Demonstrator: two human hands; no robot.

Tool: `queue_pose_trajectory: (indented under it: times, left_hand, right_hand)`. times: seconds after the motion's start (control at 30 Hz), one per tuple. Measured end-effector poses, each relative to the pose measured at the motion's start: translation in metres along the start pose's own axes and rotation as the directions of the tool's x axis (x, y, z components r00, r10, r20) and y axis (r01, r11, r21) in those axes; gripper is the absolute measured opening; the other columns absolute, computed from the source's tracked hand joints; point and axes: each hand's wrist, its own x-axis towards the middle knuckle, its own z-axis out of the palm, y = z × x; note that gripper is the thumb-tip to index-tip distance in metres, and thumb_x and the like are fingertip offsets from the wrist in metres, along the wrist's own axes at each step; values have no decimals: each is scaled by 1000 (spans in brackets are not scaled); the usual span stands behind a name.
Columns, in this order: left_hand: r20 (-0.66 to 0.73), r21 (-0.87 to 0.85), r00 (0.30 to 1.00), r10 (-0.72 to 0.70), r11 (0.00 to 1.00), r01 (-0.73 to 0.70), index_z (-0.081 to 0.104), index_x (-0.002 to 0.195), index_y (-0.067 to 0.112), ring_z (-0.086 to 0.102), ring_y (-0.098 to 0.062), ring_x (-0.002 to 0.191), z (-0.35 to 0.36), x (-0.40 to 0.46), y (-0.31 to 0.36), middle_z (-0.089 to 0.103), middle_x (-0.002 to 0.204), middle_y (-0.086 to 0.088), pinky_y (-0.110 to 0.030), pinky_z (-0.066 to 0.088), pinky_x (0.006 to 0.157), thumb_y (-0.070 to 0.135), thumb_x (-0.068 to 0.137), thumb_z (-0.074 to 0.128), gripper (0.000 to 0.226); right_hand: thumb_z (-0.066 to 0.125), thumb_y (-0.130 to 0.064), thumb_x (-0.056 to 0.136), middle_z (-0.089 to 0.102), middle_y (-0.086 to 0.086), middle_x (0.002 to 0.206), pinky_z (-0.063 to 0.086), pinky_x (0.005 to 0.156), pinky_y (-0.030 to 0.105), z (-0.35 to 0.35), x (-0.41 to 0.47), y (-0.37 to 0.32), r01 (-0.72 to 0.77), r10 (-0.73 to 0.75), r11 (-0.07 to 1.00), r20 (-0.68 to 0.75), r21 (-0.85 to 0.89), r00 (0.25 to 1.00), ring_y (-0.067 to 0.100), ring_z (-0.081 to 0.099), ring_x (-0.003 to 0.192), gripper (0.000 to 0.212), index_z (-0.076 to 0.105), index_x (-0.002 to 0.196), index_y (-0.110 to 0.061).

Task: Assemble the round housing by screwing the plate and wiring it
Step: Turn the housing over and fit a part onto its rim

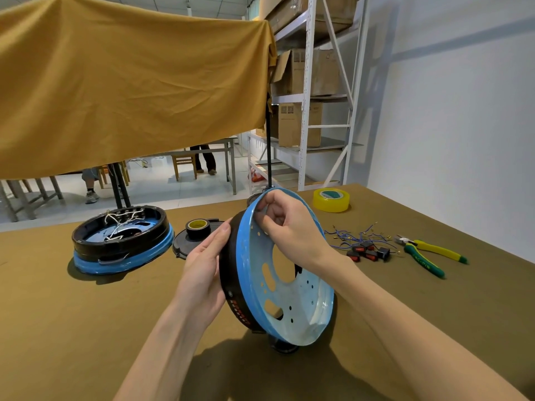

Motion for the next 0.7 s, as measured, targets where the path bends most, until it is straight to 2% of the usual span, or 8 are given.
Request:
queue_pose_trajectory:
  times: [0.1, 0.13, 0.27, 0.37, 0.47, 0.57, 0.63, 0.7]
  left_hand:
    - [0, 9, 1000, -1, 1000, 1, 78, 117, 18, 73, -23, 109, -3, 0, 0, 75, 120, -12, -31, 62, 75, 31, 91, 67, 31]
    - [-1, 10, 1000, -3, 1000, 3, 78, 117, 18, 73, -23, 109, -3, 0, 0, 75, 120, -13, -31, 62, 75, 30, 91, 67, 30]
    - [1, 20, 1000, -6, 1000, 6, 76, 120, 18, 72, -25, 111, -4, 1, -1, 74, 122, -13, -33, 62, 78, 31, 94, 66, 31]
    - [-1, 16, 1000, -13, 1000, 13, 77, 119, 18, 72, -25, 112, -6, 2, 0, 74, 122, -13, -34, 62, 79, 31, 94, 66, 30]
    - [10, -1, 1000, -20, 1000, 20, 77, 119, 16, 72, -25, 113, -6, 2, -1, 73, 123, -14, -34, 62, 80, 30, 95, 65, 30]
    - [8, -11, 1000, -18, 1000, 18, 77, 117, 16, 72, -25, 111, -6, 1, -1, 74, 122, -14, -34, 63, 79, 30, 95, 65, 29]
    - [2, -5, 1000, -19, 1000, 19, 77, 118, 16, 71, -26, 114, -8, 1, -1, 73, 123, -14, -37, 63, 83, 30, 95, 65, 29]
    - [2, -6, 1000, -22, 1000, 22, 76, 120, 16, 70, -27, 116, -9, 1, -1, 72, 125, -14, -40, 61, 88, 30, 95, 65, 31]
  right_hand:
    - [60, -31, 101, 54, -11, 63, 40, 58, 33, 0, 2, -1, 5, -4, 991, 9, -133, 1000, 7, 46, 58, 17, 61, 88, -19]
    - [60, -32, 100, 54, -12, 63, 41, 58, 31, 1, 2, -1, 0, 1, 993, 13, -121, 1000, 6, 48, 59, 15, 60, 90, -21]
    - [62, -14, 100, 54, -6, 64, 40, 58, 31, 1, 0, -1, 15, -15, 1000, -11, -5, 1000, 9, 47, 60, 2, 62, 97, -15]
    - [58, -25, 102, 59, -5, 67, 46, 58, 42, 3, 3, -2, 41, -42, 992, -6, -118, 999, 13, 51, 61, 15, 63, 91, -16]
    - [62, -26, 100, 56, -11, 67, 45, 57, 33, 3, 2, -2, 25, -24, 994, 19, -103, 1000, 8, 51, 61, 6, 59, 96, -23]
    - [63, -17, 99, 54, -9, 67, 44, 58, 35, 4, 2, -1, 39, -38, 996, 11, -75, 999, 7, 48, 61, 1, 62, 99, -17]
    - [60, -26, 101, 55, -11, 66, 42, 57, 33, 6, 3, -4, 54, -55, 987, -5, -154, 998, 7, 49, 61, 10, 61, 93, -20]
    - [61, -30, 101, 57, -11, 68, 44, 57, 33, 6, 3, -4, 48, -49, 982, 0, -183, 999, 7, 52, 63, 11, 59, 93, -23]
